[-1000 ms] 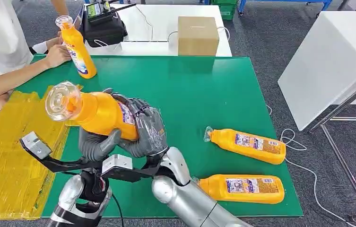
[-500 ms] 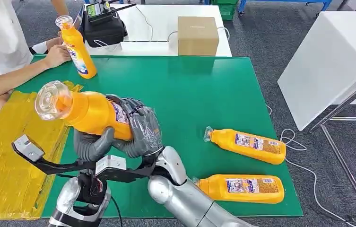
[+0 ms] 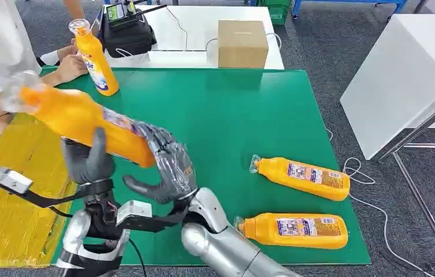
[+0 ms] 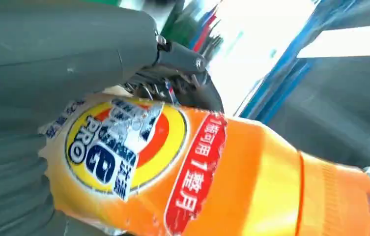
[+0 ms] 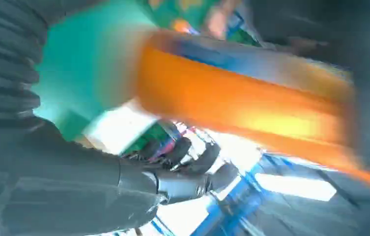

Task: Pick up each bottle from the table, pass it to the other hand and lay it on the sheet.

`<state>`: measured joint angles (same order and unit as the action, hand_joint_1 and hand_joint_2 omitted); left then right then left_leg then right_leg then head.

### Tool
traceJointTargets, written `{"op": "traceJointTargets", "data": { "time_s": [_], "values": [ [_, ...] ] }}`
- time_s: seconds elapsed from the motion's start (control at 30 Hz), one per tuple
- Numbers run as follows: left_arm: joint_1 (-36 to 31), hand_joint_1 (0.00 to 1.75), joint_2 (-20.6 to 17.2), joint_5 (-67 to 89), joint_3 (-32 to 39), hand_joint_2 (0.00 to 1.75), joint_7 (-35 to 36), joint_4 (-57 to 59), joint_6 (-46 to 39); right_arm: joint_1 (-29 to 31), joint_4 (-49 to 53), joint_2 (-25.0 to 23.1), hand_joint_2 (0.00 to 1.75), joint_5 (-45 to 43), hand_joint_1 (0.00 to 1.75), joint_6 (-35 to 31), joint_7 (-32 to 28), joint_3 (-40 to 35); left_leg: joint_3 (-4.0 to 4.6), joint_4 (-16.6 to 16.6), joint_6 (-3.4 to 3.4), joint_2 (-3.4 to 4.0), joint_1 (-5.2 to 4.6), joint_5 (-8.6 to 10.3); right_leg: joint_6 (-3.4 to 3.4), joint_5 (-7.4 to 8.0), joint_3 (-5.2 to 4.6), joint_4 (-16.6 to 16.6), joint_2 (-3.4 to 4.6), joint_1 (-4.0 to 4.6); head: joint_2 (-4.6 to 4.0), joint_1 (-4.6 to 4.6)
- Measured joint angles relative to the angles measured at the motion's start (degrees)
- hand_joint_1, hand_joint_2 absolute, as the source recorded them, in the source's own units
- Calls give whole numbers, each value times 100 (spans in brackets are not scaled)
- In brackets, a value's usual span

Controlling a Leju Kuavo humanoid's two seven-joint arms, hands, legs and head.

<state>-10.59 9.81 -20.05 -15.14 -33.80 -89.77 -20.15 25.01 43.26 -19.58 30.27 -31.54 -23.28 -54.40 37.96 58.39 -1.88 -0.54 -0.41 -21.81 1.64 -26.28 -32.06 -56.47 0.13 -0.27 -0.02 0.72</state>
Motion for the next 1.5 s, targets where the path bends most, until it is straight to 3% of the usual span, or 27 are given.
{"op": "traceJointTargets", "data": {
  "time_s": [0.1,0.13,0.27,0.37,0.47,0.53,0.67,0.77,0.9,1.1,1.47,1.5],
  "values": [
    [-185,175,-11,1353,240,175,-552,2,-1255,-248,372,136,0,-446,0,243,0,85,-2,0,-1,-3,0,1,0,0,2,-1,-1,1,0,2],
    [-233,175,-33,1852,325,175,-606,2,-1629,-320,617,209,175,-632,0,364,7,163,-3,0,-1,-4,0,1,-1,0,2,-1,0,1,0,2],
    [-414,175,-63,4191,890,175,-624,156,-1946,-781,1767,531,175,-1191,0,640,2,604,-4,0,-2,-11,-1,1,-2,-2,-13,1,-5,-3,0,-2],
    [-584,175,-66,6958,1595,175,-346,458,-1963,-1227,2826,827,175,-1247,0,528,-102,1157,-5,0,-3,-11,-5,0,-2,-2,-17,2,-5,-8,0,2],
    [-756,175,-289,10256,2118,175,829,726,-1968,-1728,3785,1117,175,-817,0,74,-256,1787,-7,0,-3,-7,-9,0,-1,-1,-16,2,-4,-14,0,2],
    [-864,175,-586,11431,2163,175,1535,1037,-1968,-1947,4243,1250,175,-815,0,50,-306,2110,-8,1,-3,8,-11,0,2,4,-7,3,7,-14,0,0],
    [-1470,175,-1321,11028,1697,175,2653,2443,-1449,-2304,4974,1422,175,-789,0,74,-345,2598,-21,0,-1,6,-4,0,-3,-2,-47,2,6,-11,0,-2],
    [-1925,175,-1772,10960,1205,175,2746,3547,-891,-2466,5300,1488,175,-765,0,138,-350,2876,-22,0,1,19,1,1,-4,-1,-45,-2,10,-4,0,0],
    [-2264,175,-2103,10793,725,175,2670,4549,-365,-2617,5512,1519,175,-734,0,133,-383,3058,-21,0,5,37,0,4,0,3,6,-7,40,-4,0,0],
    [-2424,175,-2313,10507,447,175,2440,5387,-197,-2763,5704,1560,175,-736,0,113,-424,3217,-16,0,6,29,-1,1,-3,0,1,-3,39,-6,0,2],
    [-2434,175,-2448,9989,308,175,2187,5913,54,-2829,5768,1602,175,-817,0,137,-424,3302,-18,0,6,30,-2,1,-3,1,8,-4,39,-4,0,2],
    [-2404,119,-2477,9932,303,175,2174,5956,54,-2833,5766,1608,175,-817,0,138,-424,3309,-17,0,6,31,-2,1,-3,1,7,-4,39,-4,0,4]
  ]
}}
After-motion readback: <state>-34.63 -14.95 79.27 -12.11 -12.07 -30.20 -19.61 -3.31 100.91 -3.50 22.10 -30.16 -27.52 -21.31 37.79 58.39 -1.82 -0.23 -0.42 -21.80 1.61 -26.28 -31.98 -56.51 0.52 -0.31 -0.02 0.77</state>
